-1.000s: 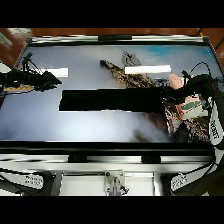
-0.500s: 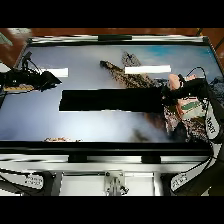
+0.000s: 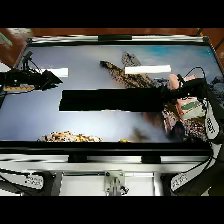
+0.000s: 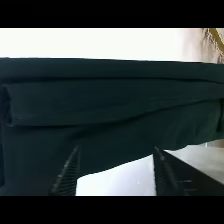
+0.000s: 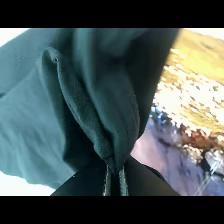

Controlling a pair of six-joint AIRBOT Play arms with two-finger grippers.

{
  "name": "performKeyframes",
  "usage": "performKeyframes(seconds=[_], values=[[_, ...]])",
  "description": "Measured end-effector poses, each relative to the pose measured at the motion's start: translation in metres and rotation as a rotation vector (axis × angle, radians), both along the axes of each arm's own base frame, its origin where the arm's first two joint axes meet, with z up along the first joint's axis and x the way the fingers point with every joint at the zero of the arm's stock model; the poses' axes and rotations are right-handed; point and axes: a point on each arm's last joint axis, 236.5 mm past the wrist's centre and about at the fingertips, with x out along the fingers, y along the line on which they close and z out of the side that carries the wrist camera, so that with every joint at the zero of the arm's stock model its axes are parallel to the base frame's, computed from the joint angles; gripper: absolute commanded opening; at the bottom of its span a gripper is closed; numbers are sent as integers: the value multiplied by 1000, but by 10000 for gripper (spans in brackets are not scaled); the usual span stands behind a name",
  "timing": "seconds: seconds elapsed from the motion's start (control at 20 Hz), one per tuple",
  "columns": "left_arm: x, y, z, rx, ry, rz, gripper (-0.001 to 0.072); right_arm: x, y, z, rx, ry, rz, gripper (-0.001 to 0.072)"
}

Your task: Fold the shirts.

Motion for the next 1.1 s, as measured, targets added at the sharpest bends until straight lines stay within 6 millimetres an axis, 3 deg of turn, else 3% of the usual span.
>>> performKeyframes(seconds=[0.05, 0.15, 0.2, 0.4, 0.5, 0.85, 1.1], values=[[-1, -4, 0, -1, 0, -9, 379, 1, 1, 10, 1, -21, 3, 61], [-2, -16, 0, -2, 0, -32, 179, 4, 1, 30, -7, -64, 5, 61], [-3, -26, 0, -4, 0, -51, 127, 4, 1, 42, -10, -87, 9, 61], [-13, -81, -7, -5, 11, -158, 123, -2, 6, 88, -16, -154, 28, 61], [-18, -119, -13, -11, 6, -210, 39, -6, 8, 110, -17, -182, 27, 61], [-22, -257, -19, -116, -86, -256, 39, -30, 17, 181, -19, -261, 22, 61], [-35, -316, -26, -188, -90, -255, 39, -52, 25, 226, -23, -317, 16, 62]])
